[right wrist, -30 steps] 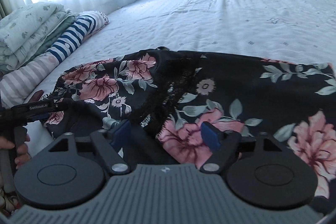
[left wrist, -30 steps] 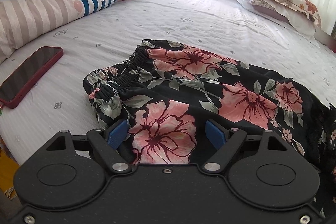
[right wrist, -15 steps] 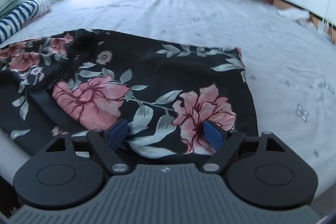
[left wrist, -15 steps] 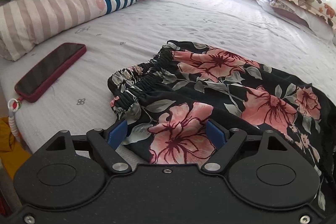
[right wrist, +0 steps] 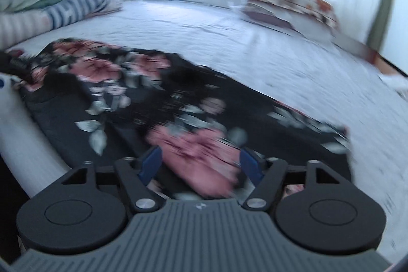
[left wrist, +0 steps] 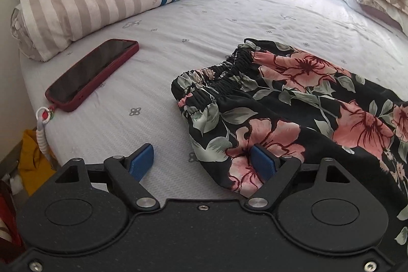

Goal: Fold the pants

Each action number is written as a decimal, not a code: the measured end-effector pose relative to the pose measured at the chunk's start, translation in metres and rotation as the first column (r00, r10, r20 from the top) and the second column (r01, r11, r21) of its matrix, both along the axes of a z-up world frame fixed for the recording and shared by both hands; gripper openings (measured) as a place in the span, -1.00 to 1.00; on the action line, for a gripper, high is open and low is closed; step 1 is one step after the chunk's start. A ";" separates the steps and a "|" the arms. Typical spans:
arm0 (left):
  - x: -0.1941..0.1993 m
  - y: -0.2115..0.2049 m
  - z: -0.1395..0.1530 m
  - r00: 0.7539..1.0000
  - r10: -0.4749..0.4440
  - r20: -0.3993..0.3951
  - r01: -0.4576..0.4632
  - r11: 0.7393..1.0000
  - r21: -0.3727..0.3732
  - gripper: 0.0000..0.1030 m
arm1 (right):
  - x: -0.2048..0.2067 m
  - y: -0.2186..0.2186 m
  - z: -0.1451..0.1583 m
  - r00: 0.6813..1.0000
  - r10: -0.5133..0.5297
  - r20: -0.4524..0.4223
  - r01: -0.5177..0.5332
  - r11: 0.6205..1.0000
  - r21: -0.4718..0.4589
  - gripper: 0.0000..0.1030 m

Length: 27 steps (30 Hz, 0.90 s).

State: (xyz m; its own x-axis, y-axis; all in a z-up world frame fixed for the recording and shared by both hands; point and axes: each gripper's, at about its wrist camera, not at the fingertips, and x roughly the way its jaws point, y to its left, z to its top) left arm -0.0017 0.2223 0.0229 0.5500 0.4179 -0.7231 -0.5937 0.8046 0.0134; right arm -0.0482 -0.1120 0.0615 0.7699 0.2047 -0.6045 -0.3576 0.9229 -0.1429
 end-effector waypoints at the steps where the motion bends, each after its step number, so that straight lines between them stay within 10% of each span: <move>1: 0.000 0.000 0.000 1.000 0.001 -0.002 -0.001 1.000 0.003 0.62 | 0.005 0.010 -0.004 1.000 0.020 -0.008 -0.020 1.000 -0.008 0.35; 2: -0.001 0.001 0.000 1.000 0.008 -0.002 -0.008 1.000 0.004 0.64 | 0.009 0.018 -0.007 0.999 0.030 -0.016 -0.030 0.999 -0.015 0.17; 3: -0.002 0.002 0.000 1.000 0.020 0.000 -0.020 1.000 0.004 0.64 | 0.013 0.025 -0.011 0.999 0.028 -0.022 -0.028 0.999 -0.022 -0.64; 4: -0.004 0.004 0.000 0.999 0.038 0.001 -0.038 0.999 0.005 0.64 | 0.015 0.029 -0.013 1.000 -0.002 -0.014 0.001 1.000 -0.028 -0.85; 11: -0.018 0.007 0.014 0.988 0.142 0.063 -0.143 0.990 0.012 0.58 | -0.005 0.037 0.002 0.996 0.082 -0.024 -0.081 0.996 0.042 -0.94; 14: -0.022 -0.001 0.023 0.988 0.095 0.125 -0.094 0.996 -0.010 0.58 | 0.000 0.034 0.000 0.985 0.133 -0.109 -0.124 0.988 0.088 -0.81; 18: -0.020 -0.032 0.038 0.978 -0.077 0.194 0.073 0.997 0.028 0.64 | 0.000 0.021 0.008 0.978 0.175 -0.115 -0.153 0.972 0.179 0.44; 27: -0.008 -0.136 0.036 0.824 -0.500 0.268 0.512 0.859 0.030 0.64 | 0.028 -0.039 0.043 0.999 -0.045 -0.023 0.048 0.986 0.161 0.50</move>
State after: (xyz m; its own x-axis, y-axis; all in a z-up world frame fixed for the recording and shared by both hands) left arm -0.0093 0.0865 0.0592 0.8439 0.0025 -0.5365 -0.0805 0.9893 -0.1220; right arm -0.0203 -0.1507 0.1048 0.7698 0.2649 -0.5808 -0.3147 0.9491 0.0159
